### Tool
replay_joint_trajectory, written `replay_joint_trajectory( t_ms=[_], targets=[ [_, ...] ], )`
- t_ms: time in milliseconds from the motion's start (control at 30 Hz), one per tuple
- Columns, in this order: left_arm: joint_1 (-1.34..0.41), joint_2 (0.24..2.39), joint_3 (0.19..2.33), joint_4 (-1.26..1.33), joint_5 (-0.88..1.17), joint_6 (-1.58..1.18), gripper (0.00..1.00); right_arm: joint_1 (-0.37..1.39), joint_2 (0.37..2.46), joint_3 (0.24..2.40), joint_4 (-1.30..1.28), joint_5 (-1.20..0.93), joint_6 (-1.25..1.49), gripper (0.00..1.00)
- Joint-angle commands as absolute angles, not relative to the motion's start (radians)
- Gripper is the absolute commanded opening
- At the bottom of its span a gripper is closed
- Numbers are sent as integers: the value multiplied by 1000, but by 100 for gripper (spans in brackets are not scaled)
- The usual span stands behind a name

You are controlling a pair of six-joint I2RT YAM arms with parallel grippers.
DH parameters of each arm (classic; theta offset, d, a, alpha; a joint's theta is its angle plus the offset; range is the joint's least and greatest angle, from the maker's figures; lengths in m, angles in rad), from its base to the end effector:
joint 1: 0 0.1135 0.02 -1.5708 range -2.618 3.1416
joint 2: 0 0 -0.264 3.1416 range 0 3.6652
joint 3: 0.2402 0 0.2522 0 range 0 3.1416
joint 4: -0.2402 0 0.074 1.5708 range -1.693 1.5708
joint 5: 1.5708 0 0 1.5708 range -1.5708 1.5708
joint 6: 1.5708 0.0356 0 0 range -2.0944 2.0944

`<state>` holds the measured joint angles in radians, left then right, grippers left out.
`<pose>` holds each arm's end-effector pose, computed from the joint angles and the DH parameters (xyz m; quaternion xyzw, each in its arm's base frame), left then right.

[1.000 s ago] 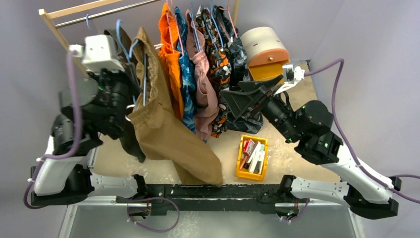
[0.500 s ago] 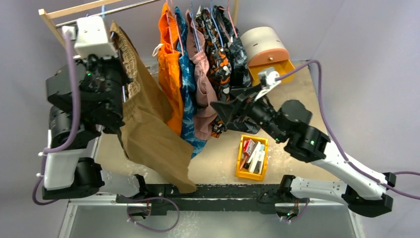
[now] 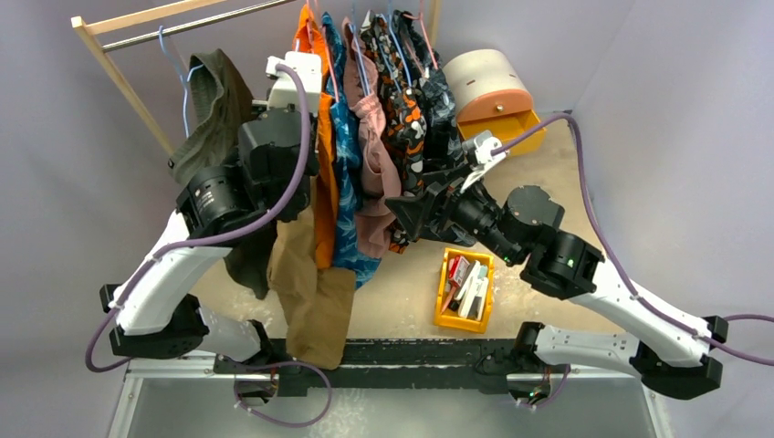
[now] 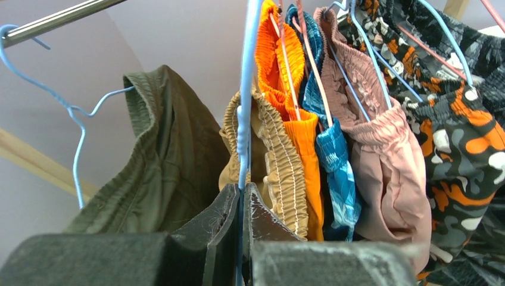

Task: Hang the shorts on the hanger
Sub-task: Adjust the hanger on the clothesline.

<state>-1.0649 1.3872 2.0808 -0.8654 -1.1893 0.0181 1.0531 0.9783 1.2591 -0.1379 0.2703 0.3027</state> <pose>0.1296 -0.1657 0.5609 0.0176 0.7290 0.1047 0.6762 0.1065 0.1678 0.4735 -0.1430 0.6410 0.4010 0.6386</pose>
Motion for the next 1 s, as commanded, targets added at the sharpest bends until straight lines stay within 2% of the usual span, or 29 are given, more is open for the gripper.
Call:
replay_joint_trajectory(
  t_ms=[0,200,433,500,733,967],
  targets=[
    [-935,1344,2105,-884,-1038,-117,0,1053,941,1240,-112,282,281,99],
    [-609,1324,2005,-841,-707,-226,0,1052,903,1203,-102,281,284,99],
    [-371,1250,1819,-586,-385,-350,0,1053,876,1189,-107,290,275,99],
    [-346,1214,1756,-483,-310,-369,0,1053,867,1184,-109,311,284,99],
    [-288,1194,1691,-362,-182,-350,0,1052,800,1092,-79,322,307,99],
    [-271,1162,1650,-315,-190,-348,0,1053,753,1047,-75,339,280,99]
  ],
)
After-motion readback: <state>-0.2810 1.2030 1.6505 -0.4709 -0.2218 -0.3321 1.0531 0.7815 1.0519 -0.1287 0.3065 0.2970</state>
